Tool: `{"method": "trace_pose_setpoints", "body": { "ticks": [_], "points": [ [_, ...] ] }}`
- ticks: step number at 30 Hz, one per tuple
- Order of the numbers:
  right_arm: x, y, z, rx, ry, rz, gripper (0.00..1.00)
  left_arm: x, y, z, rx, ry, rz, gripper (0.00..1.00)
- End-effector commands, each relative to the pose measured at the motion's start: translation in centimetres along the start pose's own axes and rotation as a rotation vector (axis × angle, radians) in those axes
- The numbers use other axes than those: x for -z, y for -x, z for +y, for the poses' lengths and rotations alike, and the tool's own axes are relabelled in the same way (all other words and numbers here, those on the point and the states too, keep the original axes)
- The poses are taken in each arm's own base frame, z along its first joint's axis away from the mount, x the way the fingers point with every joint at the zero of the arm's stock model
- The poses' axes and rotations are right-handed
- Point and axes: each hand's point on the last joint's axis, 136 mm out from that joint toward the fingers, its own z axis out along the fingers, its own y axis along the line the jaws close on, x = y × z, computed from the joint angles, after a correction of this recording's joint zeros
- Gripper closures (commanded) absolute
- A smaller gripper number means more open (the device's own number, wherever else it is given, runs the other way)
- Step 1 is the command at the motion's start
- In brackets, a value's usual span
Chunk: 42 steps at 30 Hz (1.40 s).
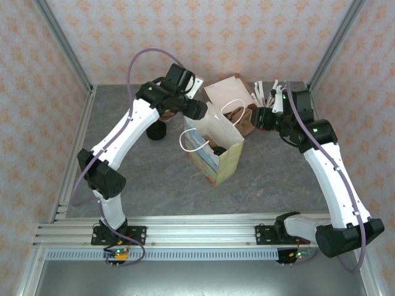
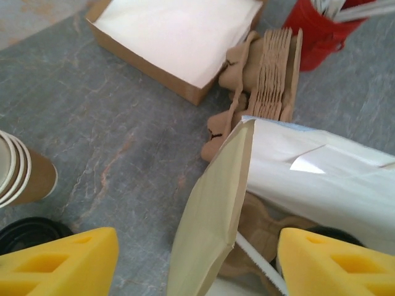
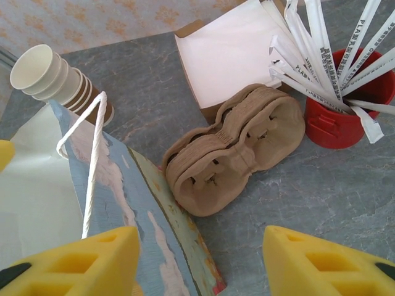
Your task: Pack the takeout coffee
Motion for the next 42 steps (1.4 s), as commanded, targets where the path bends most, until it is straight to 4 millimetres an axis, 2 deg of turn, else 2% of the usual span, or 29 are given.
{"method": "trace_pose_setpoints", "body": {
  "ticks": [1,5,6,7,20,28,36,39,40,42],
  "points": [
    [0.6,0.9,-0.2,0.003,-0.013,-0.057,0.44,0.3,-0.5,-0.1,-0.044,0.001,0.045,0.38],
    [0.4,0.7,-0.4,0.006,-0.021,-0.052,0.44,0.4,0.0,-0.3,-0.056,-0.007,0.038,0.51],
    [0.4,0.7,-0.5,0.005,-0.025,-0.053,0.44,-0.8,-0.4,-0.2,-0.057,-0.007,0.067,0.54],
    [0.3,0.6,-0.6,0.007,-0.03,-0.052,0.44,-0.8,-0.4,-0.2,-0.063,-0.007,0.073,0.57],
    [0.1,0.7,-1.8,0.002,-0.089,-0.074,0.43,0.4,-1.9,1.5,-0.167,0.077,0.151,0.79],
    [0.0,1.2,-2.4,0.009,-0.127,-0.086,0.43,1.1,-2.7,3.3,-0.171,0.133,0.192,0.85],
    [-0.3,1.5,-2.4,0.008,-0.129,-0.087,0.43,2.3,-3.8,4.5,-0.171,0.159,0.232,0.87],
    [-1.4,1.6,-2.5,0.005,-0.135,-0.071,0.43,2.3,-4.6,5.5,-0.161,0.184,0.263,0.87],
    [-1.5,1.7,-2.5,0.003,-0.136,-0.071,0.43,3.5,-4.5,5.8,-0.154,0.193,0.241,0.87],
    [-1.9,1.9,-2.6,0.003,-0.142,-0.072,0.43,4.0,-4.8,6.3,-0.143,0.201,0.241,0.87]
  ]
}}
